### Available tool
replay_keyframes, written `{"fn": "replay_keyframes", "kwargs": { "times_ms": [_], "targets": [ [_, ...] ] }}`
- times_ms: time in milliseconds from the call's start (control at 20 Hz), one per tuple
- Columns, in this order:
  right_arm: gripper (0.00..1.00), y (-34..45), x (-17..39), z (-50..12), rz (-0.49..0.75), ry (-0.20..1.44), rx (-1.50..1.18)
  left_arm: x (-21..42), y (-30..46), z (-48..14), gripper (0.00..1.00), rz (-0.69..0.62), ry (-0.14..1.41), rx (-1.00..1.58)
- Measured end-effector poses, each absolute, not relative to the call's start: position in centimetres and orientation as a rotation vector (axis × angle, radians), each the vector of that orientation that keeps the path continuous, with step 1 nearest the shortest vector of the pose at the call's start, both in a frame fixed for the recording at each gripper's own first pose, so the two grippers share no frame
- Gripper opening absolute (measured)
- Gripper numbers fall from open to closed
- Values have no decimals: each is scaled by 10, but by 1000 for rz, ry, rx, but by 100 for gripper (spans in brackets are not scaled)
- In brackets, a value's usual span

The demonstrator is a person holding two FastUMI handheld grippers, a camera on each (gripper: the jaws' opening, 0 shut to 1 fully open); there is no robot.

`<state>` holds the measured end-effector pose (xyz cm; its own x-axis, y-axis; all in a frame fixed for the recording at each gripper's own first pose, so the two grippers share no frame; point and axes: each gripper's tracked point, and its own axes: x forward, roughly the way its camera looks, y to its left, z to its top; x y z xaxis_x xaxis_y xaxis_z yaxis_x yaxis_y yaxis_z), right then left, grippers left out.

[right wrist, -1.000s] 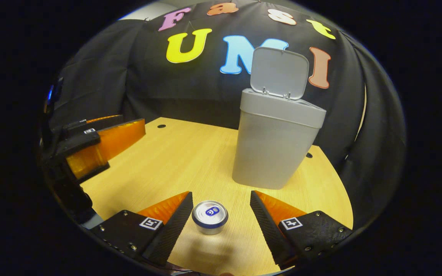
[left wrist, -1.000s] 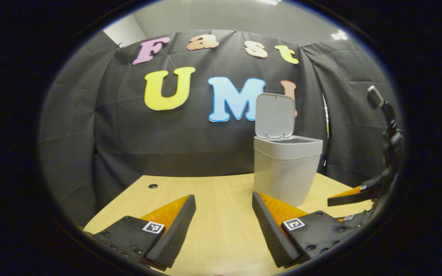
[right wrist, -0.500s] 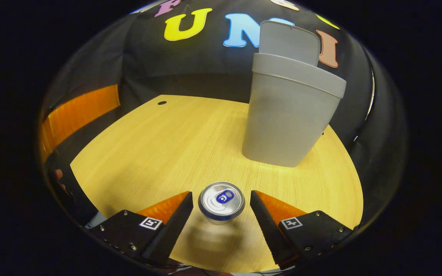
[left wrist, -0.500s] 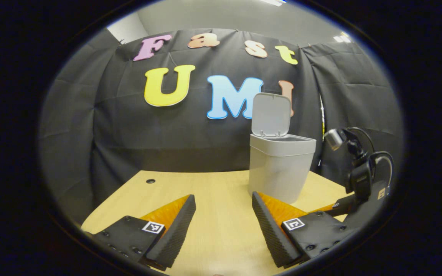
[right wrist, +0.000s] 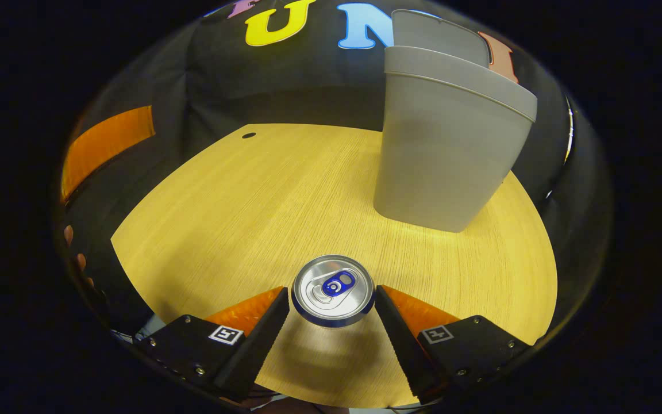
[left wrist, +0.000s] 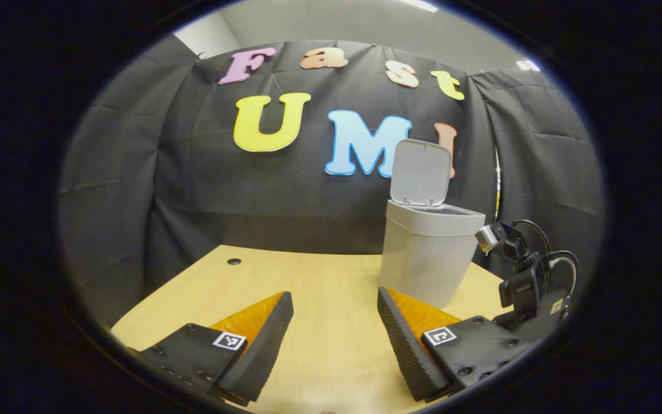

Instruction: Press the lid of the desktop garbage bin to open it, pick up the crumpled paper on the desktop and throw it into the bin, then pick up the pop can on the desktop and drop it into the bin, and finally close the garbage bin lid.

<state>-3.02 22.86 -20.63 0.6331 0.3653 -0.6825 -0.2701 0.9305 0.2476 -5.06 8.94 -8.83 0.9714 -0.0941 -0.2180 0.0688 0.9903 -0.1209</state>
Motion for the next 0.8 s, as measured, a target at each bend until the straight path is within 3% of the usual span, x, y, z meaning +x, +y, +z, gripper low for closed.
{"fn": "replay_keyframes", "kwargs": {
  "times_ms": [150,200,350,400,550,800],
  "targets": [
    [96,226,-29,-208,370,804,104,-50,89,-90,100,-73,231,-106],
    [85,226,-29,-208,377,808,103,-49,89,-90,100,-69,231,-105],
    [85,226,-30,-208,387,807,101,-48,89,-94,100,-63,240,-110],
    [85,225,-30,-208,396,806,96,-48,87,-96,94,-63,248,-111],
    [84,222,-29,-205,416,793,91,-47,81,-97,98,-65,251,-108],
    [83,204,-36,-176,404,719,128,-40,71,-96,96,-77,249,-97]
  ]
}}
